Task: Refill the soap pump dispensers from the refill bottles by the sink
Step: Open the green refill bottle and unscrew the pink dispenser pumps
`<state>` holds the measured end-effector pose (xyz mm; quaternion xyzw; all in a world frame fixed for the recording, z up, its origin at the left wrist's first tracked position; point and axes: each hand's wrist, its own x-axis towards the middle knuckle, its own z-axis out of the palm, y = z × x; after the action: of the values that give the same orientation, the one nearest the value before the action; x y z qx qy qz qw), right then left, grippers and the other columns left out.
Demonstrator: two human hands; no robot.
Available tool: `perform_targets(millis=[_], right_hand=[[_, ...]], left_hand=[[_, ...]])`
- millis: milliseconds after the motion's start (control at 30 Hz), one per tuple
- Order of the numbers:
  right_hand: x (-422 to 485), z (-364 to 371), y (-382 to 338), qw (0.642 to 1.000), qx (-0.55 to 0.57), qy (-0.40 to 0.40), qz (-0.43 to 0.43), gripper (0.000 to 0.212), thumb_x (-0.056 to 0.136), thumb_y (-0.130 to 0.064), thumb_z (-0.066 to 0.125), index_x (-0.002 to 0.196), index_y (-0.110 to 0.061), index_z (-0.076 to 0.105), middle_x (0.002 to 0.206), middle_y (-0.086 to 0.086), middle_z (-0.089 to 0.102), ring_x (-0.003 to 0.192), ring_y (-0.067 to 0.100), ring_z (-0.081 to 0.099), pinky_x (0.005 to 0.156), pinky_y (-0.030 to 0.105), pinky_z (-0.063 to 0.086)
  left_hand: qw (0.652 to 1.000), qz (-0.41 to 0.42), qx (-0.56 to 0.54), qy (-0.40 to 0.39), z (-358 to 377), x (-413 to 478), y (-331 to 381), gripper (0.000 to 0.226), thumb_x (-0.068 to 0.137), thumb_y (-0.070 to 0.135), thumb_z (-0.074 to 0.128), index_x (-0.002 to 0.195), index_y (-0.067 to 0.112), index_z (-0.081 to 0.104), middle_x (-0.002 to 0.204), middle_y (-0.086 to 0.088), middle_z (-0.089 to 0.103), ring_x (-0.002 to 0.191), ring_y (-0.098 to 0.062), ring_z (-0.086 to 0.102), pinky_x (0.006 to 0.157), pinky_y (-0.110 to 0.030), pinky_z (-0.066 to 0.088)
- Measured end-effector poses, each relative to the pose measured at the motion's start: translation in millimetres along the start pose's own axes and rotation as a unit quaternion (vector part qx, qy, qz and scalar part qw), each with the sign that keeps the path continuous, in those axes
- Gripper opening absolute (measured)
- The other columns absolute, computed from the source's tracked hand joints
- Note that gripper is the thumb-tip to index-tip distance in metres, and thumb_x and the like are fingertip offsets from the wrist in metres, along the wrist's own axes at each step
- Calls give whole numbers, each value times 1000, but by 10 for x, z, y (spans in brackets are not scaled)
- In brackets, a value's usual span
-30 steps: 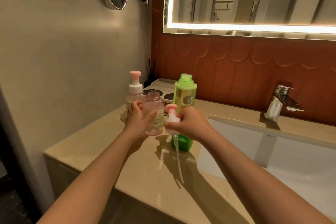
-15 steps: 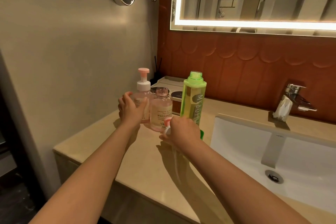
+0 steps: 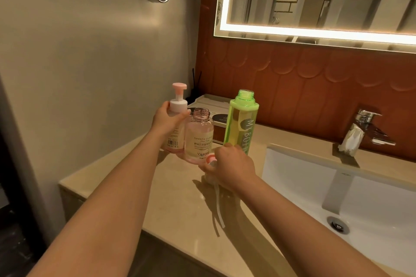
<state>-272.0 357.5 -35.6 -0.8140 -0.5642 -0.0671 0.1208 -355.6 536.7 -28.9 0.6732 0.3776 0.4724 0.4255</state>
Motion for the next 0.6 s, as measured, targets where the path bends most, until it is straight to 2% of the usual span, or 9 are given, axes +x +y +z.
perform_targets(millis=[133, 233, 367, 433, 500, 600], right_hand=[[-10, -84, 24, 999, -3, 26, -19, 43, 88, -53, 50, 101, -13, 61, 101, 6, 58, 96, 23, 52, 70, 33, 46], [-21, -143, 28, 999, 22, 41, -25, 41, 87, -50, 52, 104, -13, 63, 100, 5, 60, 93, 21, 54, 72, 35, 52], [-67, -216, -26, 997, 63, 36, -39, 38, 87, -46, 55, 105, -13, 64, 103, 4, 60, 91, 19, 57, 74, 39, 55], [-89, -262, -56, 994, 89, 33, -46, 37, 87, -44, 56, 107, -14, 64, 106, 4, 60, 93, 19, 57, 75, 38, 56], [-102, -325, -91, 990, 131, 28, -53, 38, 88, -43, 57, 110, -13, 64, 108, 3, 61, 93, 17, 57, 76, 37, 55], [-134, -420, -182, 981, 183, 14, -66, 37, 89, -39, 57, 114, -13, 62, 111, 3, 63, 91, 13, 56, 78, 33, 54]], left_hand=[[1000, 4, 5, -17, -77, 22, -13, 50, 82, 28, 68, 127, 15, 49, 116, 1, 54, 102, -18, 49, 84, -36, 38], [999, -5, -4, -42, -210, 6, -14, 45, 82, 23, 68, 122, 14, 52, 112, -2, 56, 101, -20, 52, 83, -37, 41], [995, -34, -20, -95, -443, -93, -3, 41, 83, 18, 65, 122, 15, 49, 116, -9, 58, 105, -28, 56, 91, -46, 47], [990, -40, -44, -130, -521, -213, 32, 40, 82, 17, 66, 118, 17, 49, 109, -8, 58, 102, -28, 55, 84, -41, 49], [984, -39, -70, -161, -574, -356, 79, 46, 73, 22, 71, 114, 19, 50, 102, -5, 58, 97, -25, 55, 74, -34, 48], [976, -45, -88, -197, -682, -575, 155, 56, 57, 29, 76, 108, 24, 52, 97, -1, 59, 92, -22, 56, 70, -31, 47]])
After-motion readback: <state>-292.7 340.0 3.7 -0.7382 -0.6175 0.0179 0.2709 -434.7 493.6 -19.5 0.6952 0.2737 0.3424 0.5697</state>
